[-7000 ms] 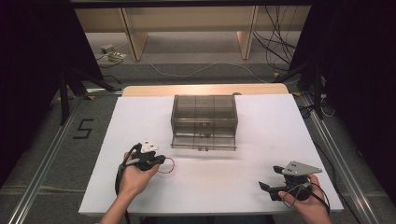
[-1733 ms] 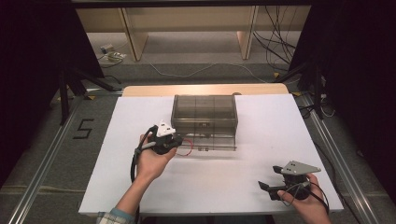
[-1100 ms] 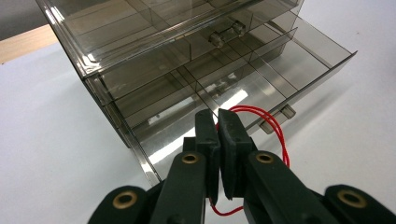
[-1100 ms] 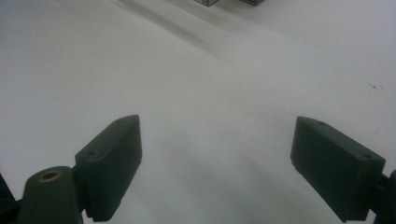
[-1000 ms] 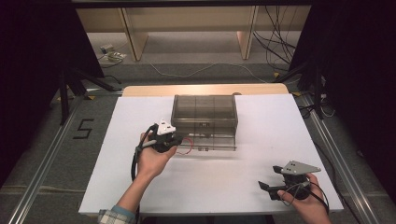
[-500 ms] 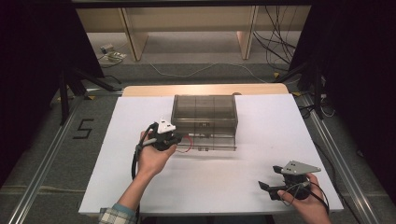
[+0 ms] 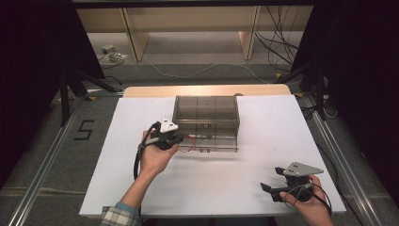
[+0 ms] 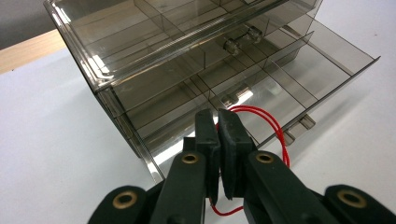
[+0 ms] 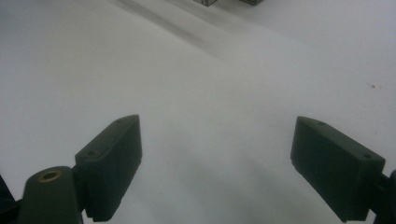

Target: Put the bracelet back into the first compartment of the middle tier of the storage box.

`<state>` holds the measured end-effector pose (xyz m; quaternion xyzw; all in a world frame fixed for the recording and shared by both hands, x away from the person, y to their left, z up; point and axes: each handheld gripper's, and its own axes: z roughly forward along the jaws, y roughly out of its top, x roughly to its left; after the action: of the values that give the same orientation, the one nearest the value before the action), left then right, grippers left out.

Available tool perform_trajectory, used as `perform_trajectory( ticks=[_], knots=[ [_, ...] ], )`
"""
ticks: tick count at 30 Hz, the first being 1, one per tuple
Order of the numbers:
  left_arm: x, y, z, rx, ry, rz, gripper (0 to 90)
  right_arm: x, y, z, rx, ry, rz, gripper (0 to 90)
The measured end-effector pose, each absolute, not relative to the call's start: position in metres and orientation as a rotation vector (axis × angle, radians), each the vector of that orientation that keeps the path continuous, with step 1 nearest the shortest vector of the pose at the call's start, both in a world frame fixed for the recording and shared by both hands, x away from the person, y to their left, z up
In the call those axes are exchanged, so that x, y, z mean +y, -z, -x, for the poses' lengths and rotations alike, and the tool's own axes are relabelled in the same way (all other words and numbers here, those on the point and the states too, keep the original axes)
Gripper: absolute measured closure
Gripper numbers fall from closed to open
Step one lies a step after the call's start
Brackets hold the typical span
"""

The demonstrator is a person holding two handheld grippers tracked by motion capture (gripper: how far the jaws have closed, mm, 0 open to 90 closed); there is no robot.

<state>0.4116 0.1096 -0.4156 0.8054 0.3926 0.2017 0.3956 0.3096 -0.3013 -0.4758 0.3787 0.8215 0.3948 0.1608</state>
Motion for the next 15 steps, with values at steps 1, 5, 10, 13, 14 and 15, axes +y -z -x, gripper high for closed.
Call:
perform_trajectory(
  ticks=[1, 5, 10, 13, 14, 15],
  knots=[
    [0.1094, 0.4154, -0.412, 0.995, -0.511, -2.044, 87.5, -0.3013, 0.4758, -0.3095, 2.346, -1.127, -1.08, 17.3],
    [0.1096, 0.4155, -0.4131, 0.999, -0.512, -2.044, 87.5, -0.3012, 0.4759, -0.3096, 2.346, -1.127, -1.077, 17.2],
    [0.1104, 0.4155, -0.4142, 1.003, -0.512, -2.045, 87.4, -0.3011, 0.4759, -0.3096, 2.349, -1.125, -1.08, 17.3],
    [0.1103, 0.415, -0.415, 1.003, -0.515, -2.045, 87.4, -0.3009, 0.4759, -0.3095, 2.349, -1.126, -1.079, 17.3],
    [0.1101, 0.4149, -0.4153, 1.003, -0.516, -2.044, 87.5, -0.3009, 0.4759, -0.3096, 2.349, -1.126, -1.079, 17.2],
    [0.1101, 0.4148, -0.4157, 1.003, -0.516, -2.045, 87.4, -0.301, 0.4759, -0.3096, 2.349, -1.125, -1.079, 17.3]
  ],
)
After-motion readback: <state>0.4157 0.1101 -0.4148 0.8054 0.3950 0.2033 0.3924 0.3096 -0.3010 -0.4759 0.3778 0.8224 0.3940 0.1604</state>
